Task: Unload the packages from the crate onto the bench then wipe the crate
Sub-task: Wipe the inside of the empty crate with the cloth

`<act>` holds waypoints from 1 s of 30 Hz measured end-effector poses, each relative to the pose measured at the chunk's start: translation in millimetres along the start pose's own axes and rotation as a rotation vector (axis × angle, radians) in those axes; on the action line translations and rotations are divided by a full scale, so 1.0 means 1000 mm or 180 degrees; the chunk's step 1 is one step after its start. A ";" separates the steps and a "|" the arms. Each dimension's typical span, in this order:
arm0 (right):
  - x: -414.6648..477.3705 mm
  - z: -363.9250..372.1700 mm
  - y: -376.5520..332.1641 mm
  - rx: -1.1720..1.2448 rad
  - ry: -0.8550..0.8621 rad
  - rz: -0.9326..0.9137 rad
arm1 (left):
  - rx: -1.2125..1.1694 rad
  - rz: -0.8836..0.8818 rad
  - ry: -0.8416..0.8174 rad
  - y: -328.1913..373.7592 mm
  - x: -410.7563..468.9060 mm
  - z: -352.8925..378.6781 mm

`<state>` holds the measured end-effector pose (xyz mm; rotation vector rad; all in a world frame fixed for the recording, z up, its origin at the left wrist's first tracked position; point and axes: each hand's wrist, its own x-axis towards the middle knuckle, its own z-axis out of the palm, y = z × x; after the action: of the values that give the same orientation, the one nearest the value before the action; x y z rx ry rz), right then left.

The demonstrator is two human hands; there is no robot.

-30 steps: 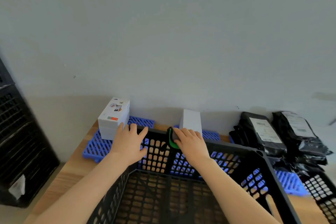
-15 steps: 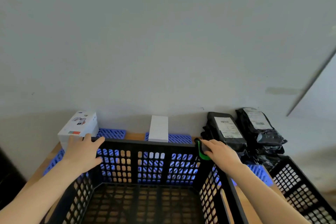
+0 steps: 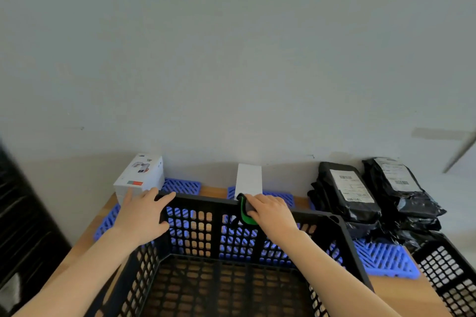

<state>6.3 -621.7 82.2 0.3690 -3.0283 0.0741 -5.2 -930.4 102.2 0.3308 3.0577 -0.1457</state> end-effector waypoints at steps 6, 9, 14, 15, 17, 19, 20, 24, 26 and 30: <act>0.052 0.008 -0.096 0.0131 0.0083 -0.0234 | -0.0689 0.0074 0.0195 -0.027 -0.007 -0.005; 0.076 0.014 -0.139 0.0236 0.0082 -0.0318 | -0.1004 0.0139 0.0279 -0.036 -0.007 -0.006; 0.099 0.024 -0.182 0.0212 0.0144 -0.0326 | -0.1249 0.0202 0.0338 -0.040 -0.005 -0.004; 0.099 0.026 -0.182 0.0206 0.0177 -0.0353 | -0.1234 0.0199 0.0344 -0.041 -0.005 -0.004; 0.096 0.028 -0.178 0.0240 0.0221 -0.0438 | -0.1073 0.0214 0.0371 -0.042 -0.003 -0.003; 0.094 0.025 -0.174 0.0265 0.0210 -0.0524 | -0.0809 0.0253 0.0392 -0.041 -0.001 -0.001; 0.093 0.024 -0.171 0.0265 0.0178 -0.0549 | -0.0668 0.0272 0.0387 -0.039 0.000 -0.001; 0.082 0.018 -0.144 0.0250 0.0103 -0.0519 | -0.0179 0.0241 0.0324 -0.028 0.004 -0.003; 0.069 0.017 -0.118 0.0190 0.0087 -0.0475 | 0.0069 0.0193 0.0231 -0.020 0.004 -0.005; 0.037 0.011 -0.054 0.0102 0.0019 -0.0348 | 0.0438 0.0133 0.0031 -0.006 0.008 -0.006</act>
<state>-17.6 -683.3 76.9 0.5350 -2.9976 0.1157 -14.2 -933.8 107.9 0.4039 3.0546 -0.3546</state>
